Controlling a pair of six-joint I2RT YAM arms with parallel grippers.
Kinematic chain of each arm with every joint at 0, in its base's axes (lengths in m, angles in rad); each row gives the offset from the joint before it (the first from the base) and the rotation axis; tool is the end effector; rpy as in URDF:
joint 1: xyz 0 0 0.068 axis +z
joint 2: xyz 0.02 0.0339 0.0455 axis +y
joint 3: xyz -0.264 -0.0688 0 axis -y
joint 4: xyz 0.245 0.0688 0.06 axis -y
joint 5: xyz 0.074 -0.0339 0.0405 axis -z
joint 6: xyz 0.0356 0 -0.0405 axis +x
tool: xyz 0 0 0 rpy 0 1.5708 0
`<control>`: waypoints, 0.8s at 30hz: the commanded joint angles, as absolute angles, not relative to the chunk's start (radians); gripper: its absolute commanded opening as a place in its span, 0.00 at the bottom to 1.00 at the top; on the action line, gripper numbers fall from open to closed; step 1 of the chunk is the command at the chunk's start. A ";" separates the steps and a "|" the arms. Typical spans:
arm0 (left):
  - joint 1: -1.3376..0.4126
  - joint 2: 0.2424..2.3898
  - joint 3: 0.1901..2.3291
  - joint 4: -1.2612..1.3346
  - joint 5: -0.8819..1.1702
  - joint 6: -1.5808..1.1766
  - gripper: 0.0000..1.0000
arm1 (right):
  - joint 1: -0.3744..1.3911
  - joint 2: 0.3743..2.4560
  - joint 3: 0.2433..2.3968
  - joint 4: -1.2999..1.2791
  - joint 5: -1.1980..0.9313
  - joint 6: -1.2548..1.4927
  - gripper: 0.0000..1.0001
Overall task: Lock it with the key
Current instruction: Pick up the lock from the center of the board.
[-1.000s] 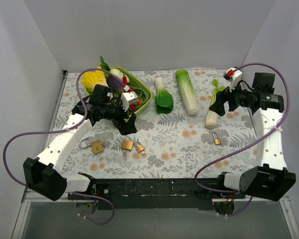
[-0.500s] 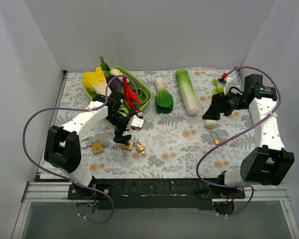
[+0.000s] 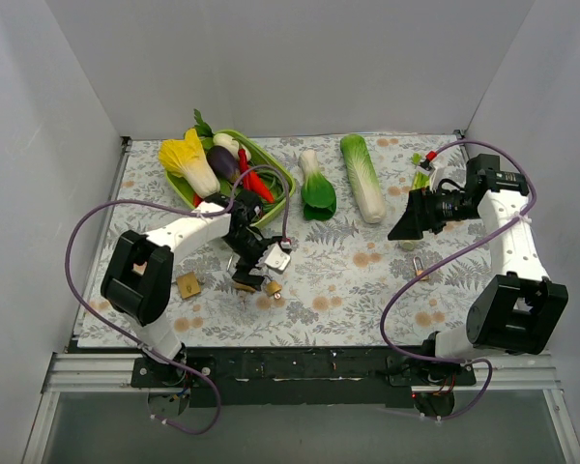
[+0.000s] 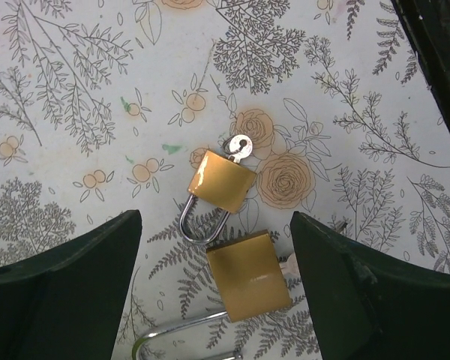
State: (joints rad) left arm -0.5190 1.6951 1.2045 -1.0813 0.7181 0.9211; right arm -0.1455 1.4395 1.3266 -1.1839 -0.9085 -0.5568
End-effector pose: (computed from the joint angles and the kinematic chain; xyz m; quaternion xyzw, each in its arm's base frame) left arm 0.2463 -0.1677 0.2121 0.6172 0.7040 -0.3444 0.0697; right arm 0.2629 -0.0101 0.3149 -0.2404 0.8592 0.3659 0.2647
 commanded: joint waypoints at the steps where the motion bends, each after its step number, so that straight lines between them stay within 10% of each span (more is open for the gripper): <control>1: -0.541 1.729 1.195 -1.025 0.730 0.974 0.80 | -0.143 1.437 1.333 -1.200 -0.943 -0.566 0.98; 24: -0.583 1.802 1.112 -0.945 0.681 1.057 0.64 | -0.144 1.516 1.368 -1.212 -0.925 -0.565 0.98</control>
